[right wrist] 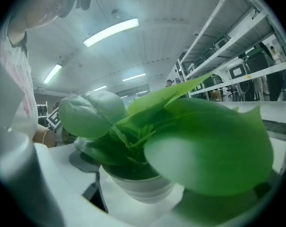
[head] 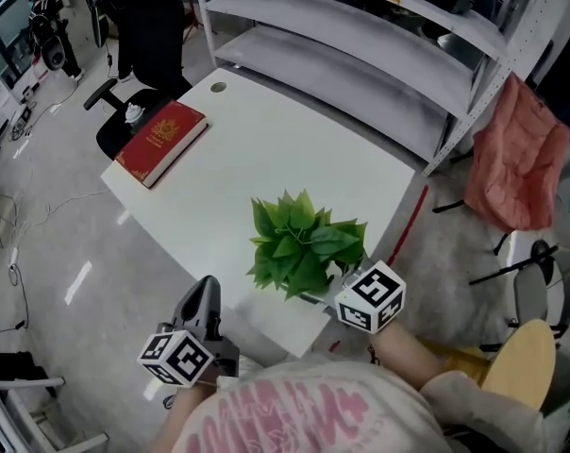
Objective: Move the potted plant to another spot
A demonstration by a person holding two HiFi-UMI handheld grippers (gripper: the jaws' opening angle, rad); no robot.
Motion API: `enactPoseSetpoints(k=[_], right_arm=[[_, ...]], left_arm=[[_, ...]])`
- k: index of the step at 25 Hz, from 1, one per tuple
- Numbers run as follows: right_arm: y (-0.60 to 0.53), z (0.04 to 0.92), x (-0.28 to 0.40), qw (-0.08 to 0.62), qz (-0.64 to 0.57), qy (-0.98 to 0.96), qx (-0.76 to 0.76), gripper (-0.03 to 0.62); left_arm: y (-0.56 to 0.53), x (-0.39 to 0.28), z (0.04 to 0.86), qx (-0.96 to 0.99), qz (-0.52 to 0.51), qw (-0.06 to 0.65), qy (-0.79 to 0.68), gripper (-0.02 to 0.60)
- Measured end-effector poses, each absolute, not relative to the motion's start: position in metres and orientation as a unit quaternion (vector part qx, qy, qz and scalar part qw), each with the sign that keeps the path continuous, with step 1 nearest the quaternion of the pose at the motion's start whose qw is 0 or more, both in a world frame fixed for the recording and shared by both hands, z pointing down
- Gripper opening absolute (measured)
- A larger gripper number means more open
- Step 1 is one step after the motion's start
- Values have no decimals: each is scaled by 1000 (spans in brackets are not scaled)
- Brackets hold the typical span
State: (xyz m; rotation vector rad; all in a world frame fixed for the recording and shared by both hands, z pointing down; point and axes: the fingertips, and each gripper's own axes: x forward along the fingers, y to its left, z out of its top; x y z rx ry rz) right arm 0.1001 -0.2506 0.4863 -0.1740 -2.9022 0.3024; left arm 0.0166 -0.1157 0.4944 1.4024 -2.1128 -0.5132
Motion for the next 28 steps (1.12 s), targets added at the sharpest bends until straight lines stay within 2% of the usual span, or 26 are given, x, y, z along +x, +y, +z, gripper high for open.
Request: enactPoseSetpoints(k=[4, 15, 23, 28], right_arm=[[-246, 446, 74, 104, 97, -989, -38, 528], [-212, 414, 31, 81, 83, -992, 45, 528], [-149, 402, -51, 66, 72, -991, 90, 528], [-148, 405, -55, 65, 73, -990, 106, 529]], left_arm=[[-126, -14, 466, 546, -198, 279, -765, 5], [-112, -84, 427, 622, -187, 255, -717, 5], [-48, -183, 420, 646, -192, 250, -695, 5], [-42, -191, 424, 650, -182, 256, -692, 5]])
